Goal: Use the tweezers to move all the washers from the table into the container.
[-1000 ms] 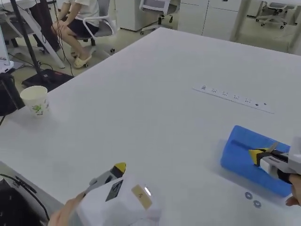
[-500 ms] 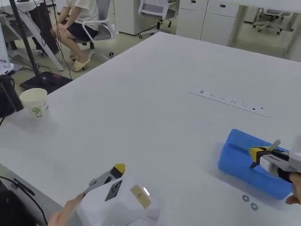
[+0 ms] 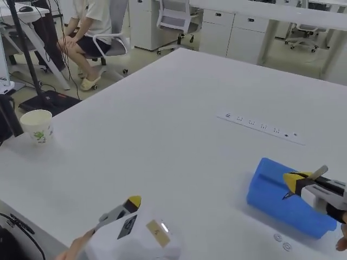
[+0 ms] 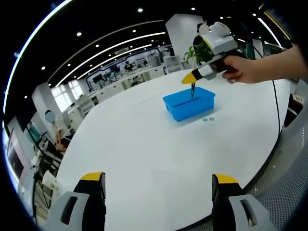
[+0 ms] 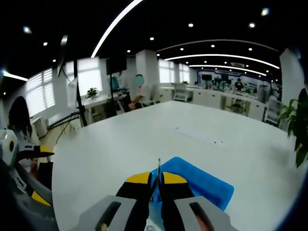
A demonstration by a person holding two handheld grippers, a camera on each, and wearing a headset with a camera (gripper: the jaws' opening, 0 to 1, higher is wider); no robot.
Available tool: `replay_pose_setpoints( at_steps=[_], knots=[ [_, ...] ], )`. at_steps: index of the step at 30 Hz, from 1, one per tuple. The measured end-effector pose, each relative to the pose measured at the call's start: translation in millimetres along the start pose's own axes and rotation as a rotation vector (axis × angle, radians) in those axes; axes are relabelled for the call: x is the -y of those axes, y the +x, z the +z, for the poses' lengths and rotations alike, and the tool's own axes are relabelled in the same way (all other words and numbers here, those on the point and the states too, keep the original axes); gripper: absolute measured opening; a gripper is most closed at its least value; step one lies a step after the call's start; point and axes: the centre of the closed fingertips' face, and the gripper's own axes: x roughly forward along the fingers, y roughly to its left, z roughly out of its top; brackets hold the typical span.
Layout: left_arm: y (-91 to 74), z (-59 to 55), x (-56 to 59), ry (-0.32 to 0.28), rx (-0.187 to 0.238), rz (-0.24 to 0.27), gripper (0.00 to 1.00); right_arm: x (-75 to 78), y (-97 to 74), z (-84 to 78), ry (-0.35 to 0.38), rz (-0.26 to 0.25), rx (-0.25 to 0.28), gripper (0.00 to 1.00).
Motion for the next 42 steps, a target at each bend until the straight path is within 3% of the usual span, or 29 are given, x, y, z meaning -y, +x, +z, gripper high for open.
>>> replay_pose_setpoints(
  at_steps=[12, 23, 42],
  knots=[
    [0.3, -1.0, -1.4, -0.002, -0.003, 0.006, 0.93, -8.4, -9.3, -28.9, 0.014, 0.010, -0.045, 0.04],
    [0.5, -1.8, -1.7, 0.000, -0.006, 0.005, 0.93, -8.6, -4.0, -60.0, 0.031, 0.009, -0.107, 0.04],
    [0.5, -3.8, -1.0, 0.005, -0.020, 0.003, 0.93, -0.8, 5.8, -77.1, 0.044, -0.008, -0.131, 0.04]
  ],
)
